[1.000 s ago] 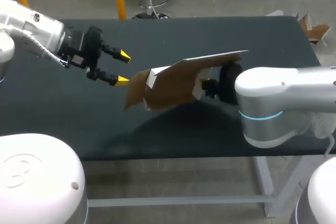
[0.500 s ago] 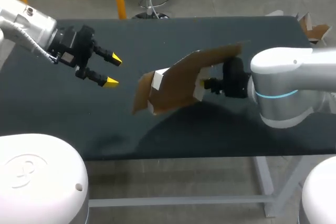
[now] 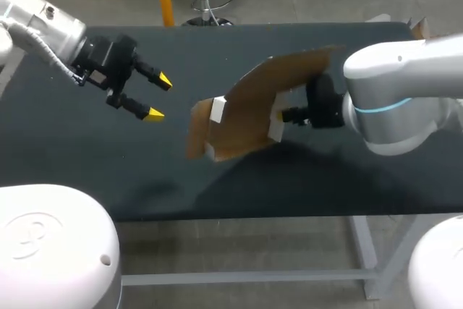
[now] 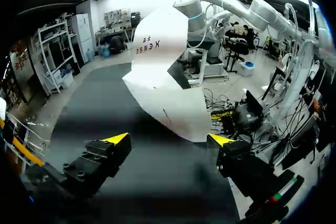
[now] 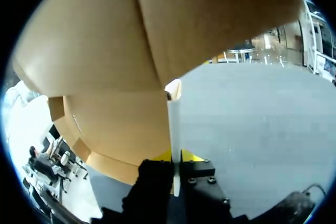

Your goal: Assemble the packaging by folding the flat box into shape, placing the metal phone stand inside, and closing the box properly

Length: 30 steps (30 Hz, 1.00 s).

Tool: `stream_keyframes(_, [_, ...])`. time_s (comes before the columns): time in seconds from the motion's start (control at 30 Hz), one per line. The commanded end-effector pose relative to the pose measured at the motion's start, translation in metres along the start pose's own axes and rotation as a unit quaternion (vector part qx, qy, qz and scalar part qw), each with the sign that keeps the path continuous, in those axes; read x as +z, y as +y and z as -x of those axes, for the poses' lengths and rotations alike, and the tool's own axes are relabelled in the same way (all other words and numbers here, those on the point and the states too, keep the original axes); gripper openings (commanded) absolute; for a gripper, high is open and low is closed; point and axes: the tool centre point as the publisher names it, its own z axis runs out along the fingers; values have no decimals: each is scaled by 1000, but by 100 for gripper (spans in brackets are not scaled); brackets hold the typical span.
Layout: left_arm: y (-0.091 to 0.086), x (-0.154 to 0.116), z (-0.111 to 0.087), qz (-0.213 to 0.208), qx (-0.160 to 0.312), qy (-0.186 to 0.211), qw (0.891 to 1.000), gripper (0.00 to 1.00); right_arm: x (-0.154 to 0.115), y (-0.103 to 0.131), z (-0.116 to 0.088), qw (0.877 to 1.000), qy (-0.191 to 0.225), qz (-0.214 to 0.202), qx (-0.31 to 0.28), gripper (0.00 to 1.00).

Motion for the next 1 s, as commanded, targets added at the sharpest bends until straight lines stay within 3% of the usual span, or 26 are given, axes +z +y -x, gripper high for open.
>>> stream_keyframes(0.03, [0, 0, 12, 22, 7, 6, 1000, 100, 1, -2, 0, 994, 0, -108, 19, 0])
stream_keyframes(0.17, [4, -3, 13, 36, 17, -5, 999, 100, -1, -7, 1, 989, 1, -144, 43, 0])
stream_keyframes(0.67, [23, -10, 22, 65, 6, -38, 997, 100, -10, -12, -5, 978, -20, -196, 73, 0])
stream_keyframes(1.0, [39, -21, 26, 69, -4, -51, 996, 100, -17, -24, -5, 961, -61, -239, 124, 0])
